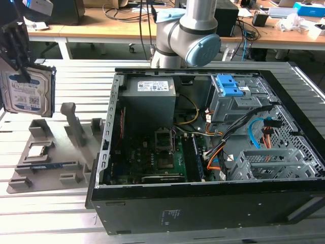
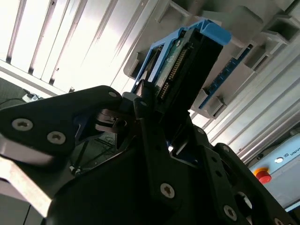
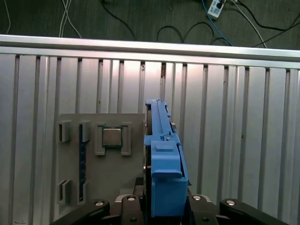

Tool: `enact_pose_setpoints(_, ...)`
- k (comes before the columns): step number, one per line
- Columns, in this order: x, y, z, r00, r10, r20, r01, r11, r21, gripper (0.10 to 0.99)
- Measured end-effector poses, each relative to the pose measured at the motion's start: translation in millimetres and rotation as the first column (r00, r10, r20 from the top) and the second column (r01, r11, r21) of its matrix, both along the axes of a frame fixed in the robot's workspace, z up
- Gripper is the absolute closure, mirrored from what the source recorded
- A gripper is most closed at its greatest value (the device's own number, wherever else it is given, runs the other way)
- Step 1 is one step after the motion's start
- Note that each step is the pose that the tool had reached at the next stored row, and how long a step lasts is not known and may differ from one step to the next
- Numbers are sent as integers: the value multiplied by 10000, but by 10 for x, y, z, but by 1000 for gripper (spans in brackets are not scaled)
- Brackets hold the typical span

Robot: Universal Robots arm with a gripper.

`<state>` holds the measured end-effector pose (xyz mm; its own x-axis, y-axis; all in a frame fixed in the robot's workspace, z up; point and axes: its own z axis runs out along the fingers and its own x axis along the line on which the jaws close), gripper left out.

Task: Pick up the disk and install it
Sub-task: 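Pick up the disk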

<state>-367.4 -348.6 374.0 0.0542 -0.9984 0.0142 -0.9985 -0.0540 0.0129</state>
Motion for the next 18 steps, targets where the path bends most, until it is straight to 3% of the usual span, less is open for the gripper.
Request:
enact_pose_setpoints(2,0,14,126,10000,0,-1,0,10000,-1,718)
enact_pose_setpoints(6,0,38,229,10000,1,0,-1,10000,0,722)
enact_pose_setpoints(13,0,98,503,10000,0,-1,0,10000,-1,722)
enact_pose_setpoints(18,0,105,690,10000,1,-1,-1,10000,0,722)
